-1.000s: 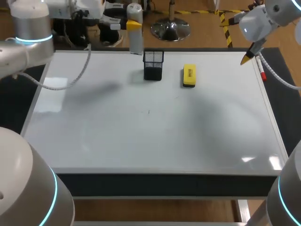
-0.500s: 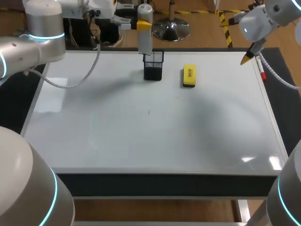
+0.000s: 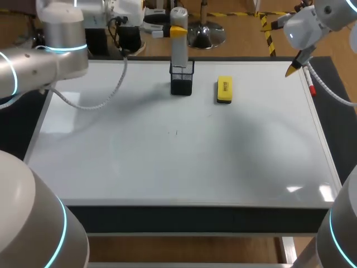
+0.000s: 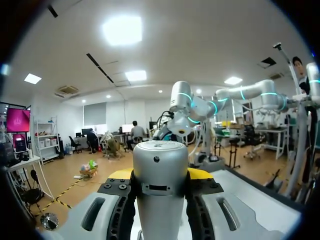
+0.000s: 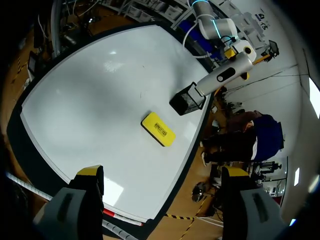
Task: Pick up the inspection probe, press it on each red-marked spot on the whiteboard one by one, put down the probe, pick up the eraser, and wipe off all the red marks.
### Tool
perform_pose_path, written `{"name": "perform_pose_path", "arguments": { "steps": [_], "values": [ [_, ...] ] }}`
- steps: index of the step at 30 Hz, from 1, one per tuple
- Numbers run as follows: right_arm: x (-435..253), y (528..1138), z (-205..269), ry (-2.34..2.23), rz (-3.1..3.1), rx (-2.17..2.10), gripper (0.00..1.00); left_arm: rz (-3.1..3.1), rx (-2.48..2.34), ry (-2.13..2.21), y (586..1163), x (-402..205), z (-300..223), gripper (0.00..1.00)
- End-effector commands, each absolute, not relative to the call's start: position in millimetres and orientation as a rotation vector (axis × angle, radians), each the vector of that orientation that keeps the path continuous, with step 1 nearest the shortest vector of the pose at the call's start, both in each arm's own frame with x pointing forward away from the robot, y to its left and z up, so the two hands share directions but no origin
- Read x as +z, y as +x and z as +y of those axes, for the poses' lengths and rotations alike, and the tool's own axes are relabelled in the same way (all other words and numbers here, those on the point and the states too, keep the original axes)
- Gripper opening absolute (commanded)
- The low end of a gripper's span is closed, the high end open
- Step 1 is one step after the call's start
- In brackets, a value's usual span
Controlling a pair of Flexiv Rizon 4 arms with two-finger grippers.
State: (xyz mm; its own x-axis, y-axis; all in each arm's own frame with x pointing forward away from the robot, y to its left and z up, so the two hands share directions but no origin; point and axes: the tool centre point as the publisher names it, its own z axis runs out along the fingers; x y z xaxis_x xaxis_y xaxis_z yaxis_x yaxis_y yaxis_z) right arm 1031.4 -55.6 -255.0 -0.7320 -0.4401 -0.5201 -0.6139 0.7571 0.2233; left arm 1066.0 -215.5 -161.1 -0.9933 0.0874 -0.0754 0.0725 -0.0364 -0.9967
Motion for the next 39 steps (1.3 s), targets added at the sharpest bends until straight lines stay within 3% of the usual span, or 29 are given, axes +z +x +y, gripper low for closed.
{"name": "perform_pose_path", "arguments": {
  "steps": [1, 39],
  "values": [
    [-254.4, 1031.3, -55.8, -0.802, 2.515, 0.530, 1.00, -2.160, 2.259, -0.182, 1070.8, -163.2, -218.6, 0.00],
    [-254.4, 1031.3, -55.8, -0.802, 2.515, 0.530, 1.00, -2.152, 2.295, -0.147, 1087.7, -206.9, -223.6, 0.00]
  ]
}}
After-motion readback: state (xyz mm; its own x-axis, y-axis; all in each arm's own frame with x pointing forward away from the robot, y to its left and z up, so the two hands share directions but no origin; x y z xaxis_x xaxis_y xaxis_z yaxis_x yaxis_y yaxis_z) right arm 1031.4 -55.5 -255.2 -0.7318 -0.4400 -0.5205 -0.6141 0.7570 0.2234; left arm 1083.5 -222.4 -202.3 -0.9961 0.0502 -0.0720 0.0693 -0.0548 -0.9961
